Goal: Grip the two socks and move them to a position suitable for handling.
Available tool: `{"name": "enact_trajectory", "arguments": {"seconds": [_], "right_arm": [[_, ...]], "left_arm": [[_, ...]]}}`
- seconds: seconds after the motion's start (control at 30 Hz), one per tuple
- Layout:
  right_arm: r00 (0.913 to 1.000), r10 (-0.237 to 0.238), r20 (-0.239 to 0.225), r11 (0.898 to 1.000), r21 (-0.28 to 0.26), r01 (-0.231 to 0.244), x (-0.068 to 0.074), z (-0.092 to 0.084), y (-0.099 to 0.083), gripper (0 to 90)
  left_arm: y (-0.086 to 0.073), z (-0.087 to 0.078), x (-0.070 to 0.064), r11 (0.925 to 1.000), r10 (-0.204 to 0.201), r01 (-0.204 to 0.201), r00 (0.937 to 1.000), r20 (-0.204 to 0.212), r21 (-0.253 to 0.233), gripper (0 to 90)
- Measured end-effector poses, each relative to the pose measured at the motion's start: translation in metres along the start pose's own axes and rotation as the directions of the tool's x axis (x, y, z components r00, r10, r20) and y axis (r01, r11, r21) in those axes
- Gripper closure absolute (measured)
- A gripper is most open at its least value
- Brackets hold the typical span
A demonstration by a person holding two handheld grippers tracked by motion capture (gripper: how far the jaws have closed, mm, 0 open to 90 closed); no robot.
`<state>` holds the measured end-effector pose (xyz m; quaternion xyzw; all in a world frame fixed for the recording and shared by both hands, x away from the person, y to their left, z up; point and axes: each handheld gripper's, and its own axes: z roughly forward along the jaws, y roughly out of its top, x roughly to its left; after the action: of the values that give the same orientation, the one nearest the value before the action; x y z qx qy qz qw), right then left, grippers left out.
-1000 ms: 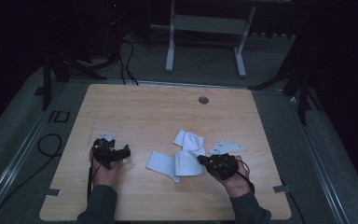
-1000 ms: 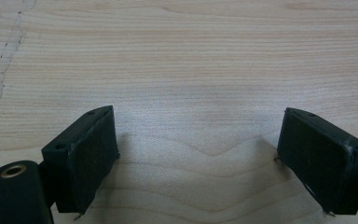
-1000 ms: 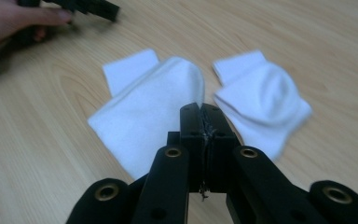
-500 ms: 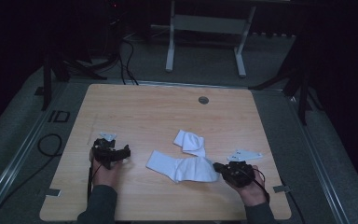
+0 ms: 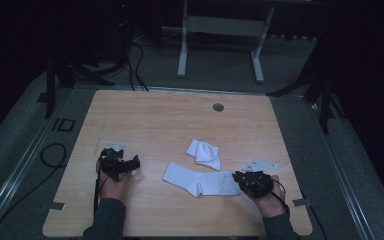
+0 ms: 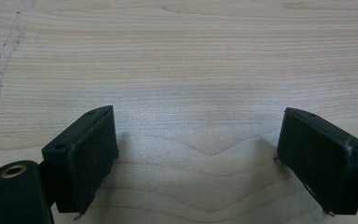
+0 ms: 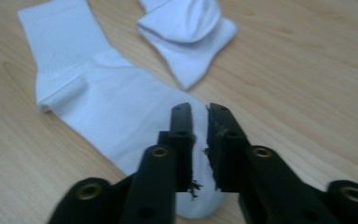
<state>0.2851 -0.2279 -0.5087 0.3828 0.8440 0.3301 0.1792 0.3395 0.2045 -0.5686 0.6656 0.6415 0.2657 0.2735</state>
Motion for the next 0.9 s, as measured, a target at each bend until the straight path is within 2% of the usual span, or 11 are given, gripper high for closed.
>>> {"name": "enact_trajectory", "arguments": {"seconds": [0.03, 0.07, 0.1, 0.27, 0.43, 0.5, 0.9], "right_arm": [[1.0, 0.0, 0.0, 1.0, 0.0, 0.0, 0.0, 0.0, 0.0, 84.9], [0.9995, -0.022, -0.024, 0.999, 0.033, 0.023, 0.006, 0.015, -0.003, 86.5], [0.9995, -0.022, -0.024, 0.999, 0.033, 0.023, 0.006, 0.015, -0.003, 86.5], [0.9968, -0.046, -0.065, 0.998, 0.043, 0.049, 0.013, 0.044, -0.006, 85.6], [0.9961, -0.062, -0.063, 0.995, 0.079, 0.067, 0.018, 0.054, -0.003, 87.1], [0.9954, -0.056, -0.077, 0.995, 0.073, 0.062, 0.021, 0.054, -0.003, 87.1], [0.985, -0.104, -0.137, 0.991, 0.066, 0.114, 0.044, 0.059, 0.003, 87.1]], "left_arm": [[0.0, 0.0, 0.0, 1.0, 0.0, 0.0, 1.0, 0.0, 0.0, 11.9], [0.0, 0.0, 0.0, 1.0, 0.0, 0.0, 1.0, 0.0, 0.0, 11.9], [0.0, 0.0, 0.0, 1.0, 0.0, 0.0, 1.0, 0.0, 0.0, 11.9], [0.0, 0.0, 0.0, 1.0, -0.001, 0.001, 1.0, 0.0, -0.001, 11.9], [0.0, 0.0, 0.0, 1.0, 0.0, 0.0, 1.0, 0.0, 0.001, 11.9], [0.0, 0.0, 0.0, 1.0, 0.0, 0.0, 1.0, 0.0, 0.0, 11.9], [0.0, 0.0, 0.0, 1.0, 0.0, 0.0, 1.0, 0.0, 0.001, 11.9]]}}
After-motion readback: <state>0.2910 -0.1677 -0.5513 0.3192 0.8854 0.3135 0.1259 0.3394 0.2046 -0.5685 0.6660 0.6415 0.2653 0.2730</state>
